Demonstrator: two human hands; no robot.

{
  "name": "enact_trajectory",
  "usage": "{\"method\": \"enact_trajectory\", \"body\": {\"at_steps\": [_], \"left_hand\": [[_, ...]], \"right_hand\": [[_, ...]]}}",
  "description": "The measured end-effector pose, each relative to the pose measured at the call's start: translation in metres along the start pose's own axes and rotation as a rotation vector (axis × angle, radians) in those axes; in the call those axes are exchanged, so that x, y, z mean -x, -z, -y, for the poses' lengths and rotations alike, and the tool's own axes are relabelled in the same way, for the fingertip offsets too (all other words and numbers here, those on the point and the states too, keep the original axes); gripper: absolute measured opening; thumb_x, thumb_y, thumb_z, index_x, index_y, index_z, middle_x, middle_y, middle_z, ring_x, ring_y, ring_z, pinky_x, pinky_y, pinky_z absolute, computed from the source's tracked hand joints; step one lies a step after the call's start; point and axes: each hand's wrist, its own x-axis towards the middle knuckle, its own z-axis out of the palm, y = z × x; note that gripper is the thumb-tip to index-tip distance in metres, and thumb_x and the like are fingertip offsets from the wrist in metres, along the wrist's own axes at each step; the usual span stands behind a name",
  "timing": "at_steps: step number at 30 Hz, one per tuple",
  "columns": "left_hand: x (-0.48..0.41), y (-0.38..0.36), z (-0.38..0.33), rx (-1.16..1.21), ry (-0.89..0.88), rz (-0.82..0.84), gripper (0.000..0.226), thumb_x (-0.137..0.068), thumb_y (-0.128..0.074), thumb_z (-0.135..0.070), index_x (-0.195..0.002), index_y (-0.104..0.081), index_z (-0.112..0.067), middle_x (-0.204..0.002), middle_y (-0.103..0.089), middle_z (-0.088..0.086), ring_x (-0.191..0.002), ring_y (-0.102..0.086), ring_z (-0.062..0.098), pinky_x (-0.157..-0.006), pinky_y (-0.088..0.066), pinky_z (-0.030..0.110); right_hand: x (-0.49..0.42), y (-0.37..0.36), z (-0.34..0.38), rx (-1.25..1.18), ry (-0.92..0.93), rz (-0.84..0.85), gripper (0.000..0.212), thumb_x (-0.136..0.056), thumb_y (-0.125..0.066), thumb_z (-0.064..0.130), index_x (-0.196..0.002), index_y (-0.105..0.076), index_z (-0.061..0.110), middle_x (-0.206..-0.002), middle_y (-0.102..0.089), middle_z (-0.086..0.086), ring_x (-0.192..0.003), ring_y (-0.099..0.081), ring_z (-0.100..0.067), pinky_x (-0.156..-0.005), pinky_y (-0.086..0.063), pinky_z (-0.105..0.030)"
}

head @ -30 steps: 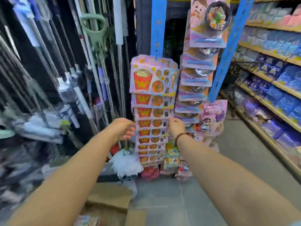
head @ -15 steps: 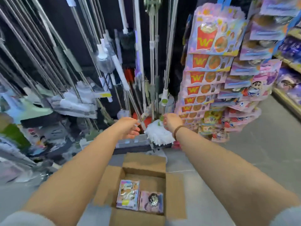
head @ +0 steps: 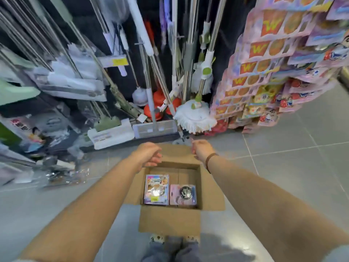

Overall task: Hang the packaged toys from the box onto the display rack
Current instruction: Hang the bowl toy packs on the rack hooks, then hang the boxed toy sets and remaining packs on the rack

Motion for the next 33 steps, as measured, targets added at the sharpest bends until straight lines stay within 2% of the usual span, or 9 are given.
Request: {"method": "enact_trajectory", "body": {"at_steps": [4, 7, 14, 17, 23, 25, 27, 30, 33], "left_hand": [[-0.052, -0.01, 0.073, 0.029, 0.076, -0.008, 0.003, -0.092, -0.054, -0.018, -0.089, -0.055, -0.017, -0.075, -0.061, 0.004, -0.061, -0.06, 0.015, -0.061, -0.049, 0.024], [-0.102, -0.02, 0.131, 0.031, 0.129, -0.002, 0.006, -0.092, -0.051, -0.018, -0.088, -0.053, -0.016, -0.077, -0.06, 0.004, -0.064, -0.06, 0.017, -0.058, -0.048, 0.025], [-0.242, -0.048, 0.254, -0.035, 0.134, 0.038, 0.01, -0.094, -0.05, -0.017, -0.085, -0.053, -0.016, -0.076, -0.058, 0.006, -0.061, -0.057, 0.017, -0.061, -0.044, 0.026], [-0.306, -0.052, 0.297, -0.137, 0.032, 0.025, 0.01, -0.094, -0.048, -0.014, -0.085, -0.053, -0.015, -0.078, -0.057, 0.007, -0.061, -0.056, 0.016, -0.057, -0.042, 0.025], [-0.415, -0.057, 0.341, -0.285, -0.252, -0.123, 0.012, -0.092, -0.046, -0.01, -0.09, -0.057, -0.012, -0.075, -0.057, 0.002, -0.06, -0.053, 0.012, -0.05, -0.04, 0.022], [-0.435, -0.065, 0.348, -0.352, -0.34, -0.155, 0.011, -0.091, -0.051, -0.014, -0.095, -0.061, -0.014, -0.08, -0.059, -0.001, -0.07, -0.056, 0.013, -0.053, -0.043, 0.017], [-0.447, -0.073, 0.353, -0.504, -0.405, -0.132, 0.021, -0.089, -0.055, -0.018, -0.109, -0.063, -0.015, -0.104, -0.062, 0.001, -0.098, -0.058, 0.017, -0.075, -0.045, 0.021], [-0.456, -0.081, 0.366, -0.891, -0.352, 0.016, 0.043, -0.093, -0.05, -0.031, -0.134, -0.048, -0.016, -0.142, -0.048, 0.008, -0.134, -0.039, 0.025, -0.105, -0.036, 0.034], [-0.457, -0.084, 0.378, -1.017, -0.33, 0.121, 0.04, -0.097, -0.044, -0.035, -0.129, -0.051, -0.013, -0.133, -0.055, 0.011, -0.122, -0.05, 0.028, -0.09, -0.038, 0.031]], "right_hand": [[-0.039, -0.033, -0.083, 0.013, -0.101, -0.025, 0.035, -0.096, -0.045, 0.011, -0.062, -0.046, 0.017, -0.061, -0.047, -0.002, -0.053, -0.042, -0.012, -0.048, -0.035, -0.02], [-0.075, -0.059, -0.142, -0.029, -0.142, 0.005, 0.035, -0.095, -0.045, 0.003, -0.063, -0.047, 0.016, -0.059, -0.045, -0.003, -0.051, -0.04, -0.011, -0.033, -0.032, -0.011], [-0.185, -0.133, -0.272, -0.075, -0.24, 0.032, 0.028, -0.095, -0.049, 0.007, -0.068, -0.052, 0.014, -0.062, -0.049, -0.005, -0.054, -0.047, -0.013, -0.048, -0.034, -0.021], [-0.245, -0.173, -0.32, -0.069, -0.209, 0.05, 0.029, -0.095, -0.046, 0.003, -0.068, -0.047, 0.013, -0.062, -0.044, -0.006, -0.039, -0.048, -0.008, -0.039, -0.033, -0.016], [-0.338, -0.229, -0.359, 0.071, -0.015, 0.156, 0.029, -0.096, -0.046, 0.012, -0.071, -0.046, 0.027, -0.071, -0.049, 0.005, -0.061, -0.047, -0.008, -0.059, -0.042, -0.02], [-0.353, -0.236, -0.365, 0.05, 0.017, 0.154, 0.031, -0.096, -0.045, 0.009, -0.069, -0.046, 0.025, -0.07, -0.05, 0.004, -0.061, -0.047, -0.008, -0.058, -0.04, -0.02], [-0.354, -0.237, -0.366, 0.017, 0.023, 0.138, 0.034, -0.095, -0.041, 0.004, -0.064, -0.044, 0.018, -0.066, -0.046, -0.002, -0.058, -0.043, -0.011, -0.055, -0.034, -0.021], [-0.347, -0.228, -0.378, -0.036, -0.03, 0.062, 0.036, -0.096, -0.04, 0.002, -0.063, -0.044, 0.015, -0.056, -0.048, -0.003, -0.05, -0.042, -0.01, -0.046, -0.032, -0.018], [-0.343, -0.22, -0.391, -0.146, -0.103, 0.045, 0.031, -0.098, -0.04, 0.006, -0.069, -0.045, 0.015, -0.043, -0.051, 0.001, -0.038, -0.045, -0.005, -0.039, -0.03, -0.013]]}}
